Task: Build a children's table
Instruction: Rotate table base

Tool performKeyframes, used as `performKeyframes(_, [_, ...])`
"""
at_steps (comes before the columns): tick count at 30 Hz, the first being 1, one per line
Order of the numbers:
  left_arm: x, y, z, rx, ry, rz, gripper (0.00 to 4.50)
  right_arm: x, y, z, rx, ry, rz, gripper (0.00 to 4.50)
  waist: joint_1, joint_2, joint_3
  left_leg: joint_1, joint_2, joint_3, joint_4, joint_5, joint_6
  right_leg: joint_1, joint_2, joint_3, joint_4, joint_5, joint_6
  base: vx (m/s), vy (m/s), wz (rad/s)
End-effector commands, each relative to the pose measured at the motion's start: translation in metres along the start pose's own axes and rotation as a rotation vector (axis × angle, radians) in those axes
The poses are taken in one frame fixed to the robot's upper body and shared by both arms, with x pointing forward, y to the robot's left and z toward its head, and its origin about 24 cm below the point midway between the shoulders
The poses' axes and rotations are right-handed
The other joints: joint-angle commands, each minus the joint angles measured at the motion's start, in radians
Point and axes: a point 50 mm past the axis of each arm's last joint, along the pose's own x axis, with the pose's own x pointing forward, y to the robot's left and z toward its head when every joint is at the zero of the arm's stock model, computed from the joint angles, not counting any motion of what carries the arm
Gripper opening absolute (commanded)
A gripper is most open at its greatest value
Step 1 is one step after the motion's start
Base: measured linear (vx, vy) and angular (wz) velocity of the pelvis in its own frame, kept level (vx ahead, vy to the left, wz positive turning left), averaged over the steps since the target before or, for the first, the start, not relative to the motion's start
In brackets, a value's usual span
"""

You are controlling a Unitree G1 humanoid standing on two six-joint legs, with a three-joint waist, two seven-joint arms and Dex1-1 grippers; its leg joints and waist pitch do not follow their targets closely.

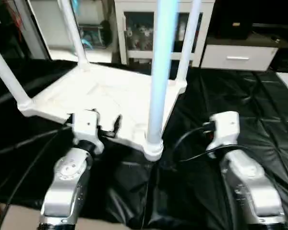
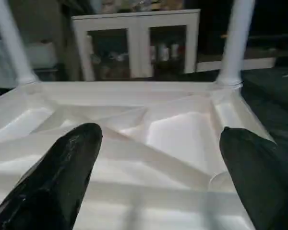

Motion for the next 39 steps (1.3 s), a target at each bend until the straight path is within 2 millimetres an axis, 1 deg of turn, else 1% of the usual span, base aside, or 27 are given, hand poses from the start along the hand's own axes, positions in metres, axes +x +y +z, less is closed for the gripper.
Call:
performKeyframes(1, [-0.003, 0.007, -0.009, -0.012, 0.036, -0.096, 4.43, -0.001, 0.003, 0.004, -0.005, -0.005, 0.019, 3.09, 0.019, -0.017, -0.048, -0.053, 0.051, -0.008, -0.118, 0.253, -0.016, 0.072, -0.066, 0.058, -0.124, -0.190, -0.077, 0.059, -0.044, -0.01])
performKeyframes(2, [-0.003, 0.010, -0.010, -0.024, 0.041, -0.141, 4.43, -0.003, 0.001, 0.005, -0.014, -0.003, 0.024, 3.09, 0.014, 0.003, -0.051, -0.048, 0.087, -0.003, -0.150, 0.309, 0.004, 0.050, -0.045, 0.032, -0.106, 0.018, -0.075, 0.067, 0.026, -0.08])
performKeyframes(3, [-0.001, 0.017, -0.011, -0.028, 0.047, -0.205, 4.43, -0.004, -0.004, 0.005, -0.022, 0.004, 0.045, 3.09, 0.012, 0.016, -0.059, -0.050, 0.102, -0.010, -0.143, 0.331, 0.003, 0.045, -0.046, 0.033, -0.086, 0.108, -0.075, 0.067, 0.026, -0.08])
performKeyframes(4, [-0.001, 0.018, -0.011, -0.026, 0.050, -0.217, 4.43, -0.005, -0.005, 0.005, -0.024, 0.006, 0.049, 3.09, 0.012, 0.025, -0.072, -0.024, 0.119, -0.011, -0.140, 0.268, -0.020, 0.032, -0.049, 0.033, -0.075, 0.169, -0.111, 0.063, 0.069, -0.03])
performKeyframes(5, [0.000, 0.021, -0.011, -0.019, 0.056, -0.245, 4.43, -0.006, -0.006, 0.005, -0.027, 0.009, 0.059, 3.09, 0.009, 0.029, -0.079, -0.022, 0.128, -0.015, -0.144, 0.256, -0.036, 0.038, -0.054, 0.028, -0.068, 0.251, -0.155, 0.030, 0.061, 0.02])
performKeyframes(6, [0.003, 0.026, -0.014, 0.026, 0.123, -0.350, 4.43, -0.008, -0.012, 0.006, -0.051, 0.026, 0.103, 3.09, 0.005, 0.021, -0.075, -0.021, 0.134, -0.014, -0.151, 0.231, -0.037, 0.036, -0.054, 0.024, -0.074, 0.259, -0.172, 0.030, 0.061, 0.02])
performKeyframes(8, [0.010, 0.033, -0.014, 0.085, 0.177, -0.429, 4.43, -0.011, -0.018, 0.008, -0.083, 0.043, 0.159, 3.09, 0.005, 0.023, -0.060, -0.016, 0.133, -0.005, -0.171, 0.005, -0.049, 0.032, -0.065, 0.024, -0.093, 0.114, -0.207, -0.011, 0.073, 0.00])
performKeyframes(10, [0.016, 0.037, -0.012, 0.122, 0.212, -0.495, 4.43, -0.012, -0.021, 0.010, -0.111, 0.055, 0.219, 3.09, 0.001, 0.018, -0.050, -0.009, 0.136, 0.003, -0.182, -0.143, -0.067, 0.029, -0.074, 0.028, -0.109, -0.020, -0.219, -0.032, 0.060, 0.03])
performKeyframes(13, [0.028, 0.038, -0.006, 0.150, 0.237, -0.602, 4.43, -0.015, -0.023, 0.014, -0.150, 0.086, 0.332, 3.09, -0.005, 0.002, -0.032, 0.001, 0.134, 0.024, -0.192, -0.291, -0.085, 0.019, -0.089, 0.034, -0.140, -0.304, -0.187, 0.000, 0.000, 0.00])
performKeyframes(14, [0.033, 0.038, -0.004, 0.158, 0.241, -0.631, 4.43, -0.016, -0.024, 0.015, -0.160, 0.100, 0.365, 3.09, -0.003, -0.010, -0.039, 0.006, 0.137, 0.028, -0.190, -0.289, -0.088, 0.021, -0.096, 0.034, -0.143, -0.368, -0.165, 0.000, 0.000, 0.00])
performKeyframes(16, [0.044, 0.037, 0.000, 0.193, 0.249, -0.676, 4.43, -0.018, -0.024, 0.016, -0.189, 0.127, 0.440, 3.09, 0.000, -0.007, -0.043, 0.003, 0.139, 0.032, -0.193, -0.250, -0.082, 0.023, -0.098, 0.034, -0.145, -0.352, -0.156, 0.000, 0.000, 0.00])
performKeyframes(17, [0.051, 0.034, 0.003, 0.231, 0.256, -0.709, 4.43, -0.021, -0.021, 0.016, -0.215, 0.153, 0.515, 3.09, 0.000, -0.001, -0.046, -0.006, 0.146, 0.032, -0.195, -0.186, -0.074, 0.028, -0.099, 0.033, -0.137, -0.236, -0.177, 0.000, 0.000, 0.00])
performKeyframes(19, [0.054, 0.032, 0.003, 0.241, 0.262, -0.733, 4.43, -0.023, -0.021, 0.015, -0.225, 0.169, 0.551, 3.09, -0.001, -0.007, -0.047, -0.009, 0.148, 0.034, -0.195, -0.188, -0.068, 0.030, -0.101, 0.031, -0.132, -0.176, -0.193, 0.000, 0.000, 0.00])
performKeyframes(20, [0.056, 0.028, 0.002, 0.245, 0.280, -0.780, 4.43, -0.027, -0.019, 0.012, -0.248, 0.195, 0.599, 3.09, 0.001, 0.006, -0.050, -0.006, 0.148, 0.035, -0.191, -0.181, -0.069, 0.029, -0.103, 0.032, -0.128, -0.152, -0.204, 0.000, 0.000, 0.00])
performKeyframes(21, [0.057, 0.025, 0.001, 0.253, 0.295, -0.809, 4.43, -0.029, -0.018, 0.011, -0.262, 0.211, 0.627, 3.09, -0.002, -0.005, -0.051, -0.011, 0.148, 0.038, -0.190, -0.159, -0.057, 0.035, -0.102, 0.033, -0.129, -0.116, -0.216, 0.000, 0.000, 0.00])
performKeyframes(24, [0.063, 0.017, -0.002, 0.307, 0.360, -0.907, 4.43, -0.034, -0.017, 0.011, -0.309, 0.249, 0.695, 3.09, 0.004, -0.008, -0.056, -0.014, 0.148, 0.044, -0.180, -0.063, -0.011, 0.038, -0.104, 0.033, -0.123, -0.009, -0.244, 0.000, 0.000, 0.00])
performKeyframes(25, [0.064, 0.015, -0.003, 0.318, 0.378, -0.940, 4.43, -0.036, -0.017, 0.012, -0.308, 0.254, 0.710, 3.09, 0.005, -0.004, -0.058, -0.015, 0.151, 0.044, -0.179, -0.044, -0.003, 0.040, -0.108, 0.032, -0.119, 0.023, -0.260, 0.000, 0.000, 0.00])
performKeyframes(26, [0.065, 0.012, -0.005, 0.319, 0.395, -0.970, 4.43, -0.038, -0.017, 0.012, -0.311, 0.259, 0.724, 3.09, 0.007, 0.010, -0.058, -0.016, 0.150, 0.043, -0.178, -0.040, -0.001, 0.039, -0.107, 0.031, -0.118, 0.032, -0.265, 0.000, 0.000, 0.00])
performKeyframes(27, [0.065, 0.011, -0.007, 0.319, 0.401, -0.983, 4.43, -0.039, -0.017, 0.011, -0.312, 0.261, 0.729, 3.09, 0.007, 0.001, -0.060, -0.014, 0.154, 0.045, -0.177, -0.042, 0.002, 0.040, -0.107, 0.030, -0.117, 0.055, -0.278, 0.000, 0.000, 0.00])
performKeyframes(29, [0.067, 0.007, -0.010, 0.349, 0.448, -1.057, 4.43, -0.040, -0.018, 0.011, -0.339, 0.270, 0.725, 3.09, 0.007, 0.009, -0.058, -0.014, 0.154, 0.046, -0.177, -0.050, 0.009, 0.038, -0.105, 0.027, -0.121, 0.059, -0.298, 0.000, 0.000, 0.00])
performKeyframes(30, [0.067, 0.007, -0.010, 0.349, 0.448, -1.057, 4.43, -0.040, -0.018, 0.011, -0.339, 0.270, 0.725, 3.09, 0.008, 0.006, -0.059, -0.013, 0.154, 0.047, -0.176, -0.054, 0.008, 0.039, -0.105, 0.027, -0.121, 0.053, -0.300, 0.000, 0.000, 0.00])
performKeyframes(31, [0.072, 0.005, -0.010, 0.388, 0.451, -1.054, 4.43, -0.041, -0.018, 0.013, -0.339, 0.266, 0.723, 3.09, 0.010, 0.028, -0.060, -0.015, 0.157, 0.044, -0.175, -0.059, -0.002, 0.041, -0.110, 0.027, -0.114, 0.058, -0.311, 0.000, 0.000, 0.00])
performKeyframes(32, [0.075, 0.004, -0.010, 0.412, 0.447, -1.045, 4.27, -0.043, -0.018, 0.014, -0.338, 0.263, 0.722, 3.09, 0.006, 0.017, -0.054, -0.015, 0.154, 0.049, -0.177, -0.076, 0.004, 0.037, -0.102, 0.026, -0.128, 0.037, -0.304, 0.000, 0.000, 0.00])
performKeyframes(33, [0.078, 0.002, -0.010, 0.444, 0.448, -1.040, 4.27, -0.044, -0.018, 0.014, -0.337, 0.263, 0.724, 3.09, 0.007, 0.013, -0.057, -0.014, 0.156, 0.046, -0.177, -0.095, -0.004, 0.045, -0.105, 0.026, -0.124, 0.019, -0.305, 0.000, 0.000, 0.00])
performKeyframes(35, [0.079, 0.002, -0.010, 0.464, 0.450, -1.040, 4.27, -0.045, -0.018, 0.014, -0.338, 0.264, 0.725, 3.09, 0.009, 0.022, -0.056, -0.015, 0.158, 0.045, -0.177, -0.094, -0.006, 0.045, -0.108, 0.026, -0.124, 0.012, -0.307, 0.000, 0.000, 0.00])
performKeyframes(36, [0.081, 0.001, -0.010, 0.481, 0.451, -1.035, 4.27, -0.046, -0.018, 0.014, -0.341, 0.265, 0.726, 3.09, 0.011, 0.035, -0.058, -0.015, 0.159, 0.044, -0.175, -0.085, -0.007, 0.045, -0.109, 0.026, -0.120, 0.026, -0.308, 0.000, 0.000, 0.00])
performKeyframes(39, [0.087, -0.005, -0.010, 0.519, 0.451, -1.027, 3.92, -0.048, -0.018, 0.013, -0.352, 0.269, 0.723, 3.09, 0.008, 0.039, -0.058, -0.017, 0.155, 0.047, -0.173, -0.087, -0.001, 0.047, -0.106, 0.026, -0.126, 0.031, -0.308, 0.000, 0.000, 0.00])
